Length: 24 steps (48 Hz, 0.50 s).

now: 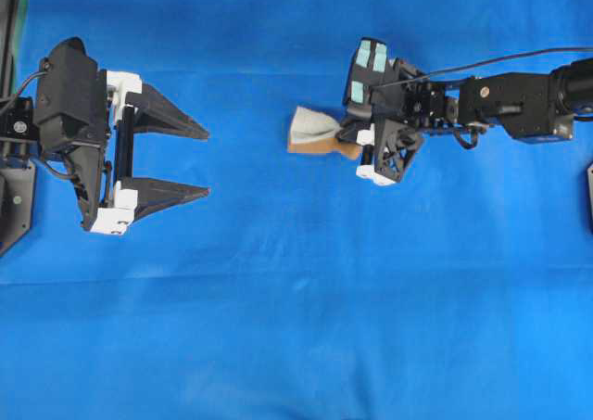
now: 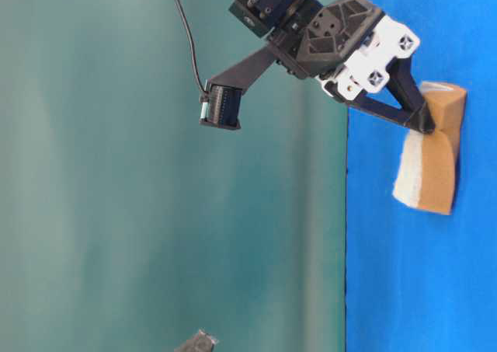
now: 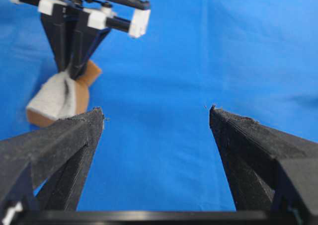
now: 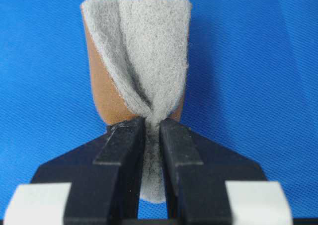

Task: Hand over the sponge with the left arm and wipe it with the right arm.

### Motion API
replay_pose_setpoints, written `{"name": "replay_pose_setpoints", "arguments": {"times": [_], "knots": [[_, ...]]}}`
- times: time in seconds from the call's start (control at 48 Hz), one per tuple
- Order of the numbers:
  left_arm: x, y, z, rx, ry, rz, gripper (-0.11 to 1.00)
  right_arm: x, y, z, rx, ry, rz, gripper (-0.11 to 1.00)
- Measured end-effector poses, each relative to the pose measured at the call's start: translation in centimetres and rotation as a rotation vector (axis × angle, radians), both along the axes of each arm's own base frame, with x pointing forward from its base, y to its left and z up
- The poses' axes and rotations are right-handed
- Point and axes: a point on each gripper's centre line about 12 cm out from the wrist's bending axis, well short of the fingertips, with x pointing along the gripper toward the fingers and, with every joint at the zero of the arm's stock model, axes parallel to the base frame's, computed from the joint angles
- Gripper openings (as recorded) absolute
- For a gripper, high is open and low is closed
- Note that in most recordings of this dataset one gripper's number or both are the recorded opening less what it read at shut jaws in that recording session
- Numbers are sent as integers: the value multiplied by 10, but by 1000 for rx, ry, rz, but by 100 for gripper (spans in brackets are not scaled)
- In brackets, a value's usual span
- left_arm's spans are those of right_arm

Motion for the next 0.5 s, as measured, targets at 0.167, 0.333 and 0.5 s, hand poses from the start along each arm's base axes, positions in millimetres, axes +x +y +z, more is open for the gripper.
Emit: {"name": "replay_pose_setpoints", "arguments": {"times": [0.167, 0.333, 0.5], "knots": [[0, 0, 0, 0, 0, 0, 83, 1, 3, 0, 5, -3, 4, 17], [0, 0, 1, -1, -2, 0, 83, 6, 27, 0, 20, -6, 49, 17], [0, 0, 0, 0, -3, 0, 83, 11, 62, 0, 61, -9, 93, 17]]}}
